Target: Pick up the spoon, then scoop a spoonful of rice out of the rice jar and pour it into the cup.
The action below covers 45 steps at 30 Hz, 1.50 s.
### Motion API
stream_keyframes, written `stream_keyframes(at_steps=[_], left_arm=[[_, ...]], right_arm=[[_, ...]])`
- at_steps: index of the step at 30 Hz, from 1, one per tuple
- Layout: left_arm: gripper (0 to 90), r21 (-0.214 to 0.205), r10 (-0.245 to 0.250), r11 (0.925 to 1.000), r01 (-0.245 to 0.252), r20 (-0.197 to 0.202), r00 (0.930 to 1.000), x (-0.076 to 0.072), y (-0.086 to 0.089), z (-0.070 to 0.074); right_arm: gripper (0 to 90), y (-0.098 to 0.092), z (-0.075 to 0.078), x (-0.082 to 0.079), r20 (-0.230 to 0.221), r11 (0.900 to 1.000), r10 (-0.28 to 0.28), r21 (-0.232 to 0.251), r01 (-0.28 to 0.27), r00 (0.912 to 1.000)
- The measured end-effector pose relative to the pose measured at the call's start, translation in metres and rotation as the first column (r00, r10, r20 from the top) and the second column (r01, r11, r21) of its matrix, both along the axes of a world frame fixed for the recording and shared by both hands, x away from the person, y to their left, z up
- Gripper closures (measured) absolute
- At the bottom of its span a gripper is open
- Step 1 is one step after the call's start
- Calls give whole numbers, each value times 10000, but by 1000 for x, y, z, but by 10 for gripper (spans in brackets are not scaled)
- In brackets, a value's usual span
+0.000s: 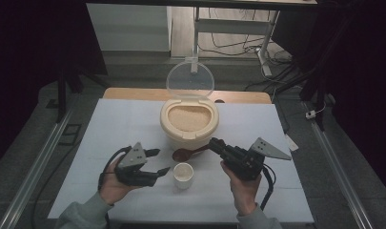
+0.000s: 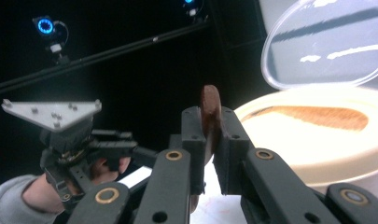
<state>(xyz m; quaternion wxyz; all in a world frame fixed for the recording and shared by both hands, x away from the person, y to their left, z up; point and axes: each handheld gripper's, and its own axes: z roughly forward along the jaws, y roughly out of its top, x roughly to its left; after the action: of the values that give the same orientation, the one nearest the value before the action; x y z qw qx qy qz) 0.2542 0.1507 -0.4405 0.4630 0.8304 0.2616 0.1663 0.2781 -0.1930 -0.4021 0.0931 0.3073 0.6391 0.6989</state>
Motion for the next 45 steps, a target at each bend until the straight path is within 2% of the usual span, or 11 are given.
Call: stream_keyframes(at_steps=[3,6,10,13,14,18,20,27,35,40,45], left_arm=[[258,-536,538,9970,-559,-398,9978,-6,29,-10],[228,-712,983,9922,-1021,-548,9936,-10,48,-19],[202,-808,1320,9870,-1389,-849,9876,-12,64,-27],[179,-694,1744,9805,-1837,-1223,9770,-12,78,-40],[171,-694,1744,9805,-1837,-1223,9770,-12,78,-40],[147,-404,2098,9750,-2186,-1569,9651,-14,87,-49],[139,-290,2183,9738,-2257,-1610,9625,-14,88,-52],[134,-222,2165,9745,-2234,-1699,9614,-13,87,-55],[135,-95,2145,9755,-2196,-1771,9605,-11,85,-58],[135,-17,2133,9762,-2167,-1686,9623,-12,84,-58],[135,-60,2154,9755,-2198,-1743,9608,-10,85,-59]], right_arm=[[837,-6,3,1,108,9998,-186,16,186,9998],[837,-10,5,1,183,9996,-287,50,286,9994],[837,-12,7,2,321,9994,-348,35,347,9989],[837,-15,10,1,563,9991,-425,-63,429,9975],[837,-15,11,0,634,9988,-464,-93,470,9969],[837,-19,15,-1,896,9978,-622,-169,639,9940],[837,-21,15,0,966,9974,-692,-158,710,9929],[837,-26,17,2,1065,9962,-855,-78,868,9906],[836,-26,27,10,1290,9931,-1167,40,1172,9848],[837,-22,38,26,1354,9885,-1491,-34,1509,9795],[836,-19,48,47,1357,9788,-2003,-156,2042,9703]])
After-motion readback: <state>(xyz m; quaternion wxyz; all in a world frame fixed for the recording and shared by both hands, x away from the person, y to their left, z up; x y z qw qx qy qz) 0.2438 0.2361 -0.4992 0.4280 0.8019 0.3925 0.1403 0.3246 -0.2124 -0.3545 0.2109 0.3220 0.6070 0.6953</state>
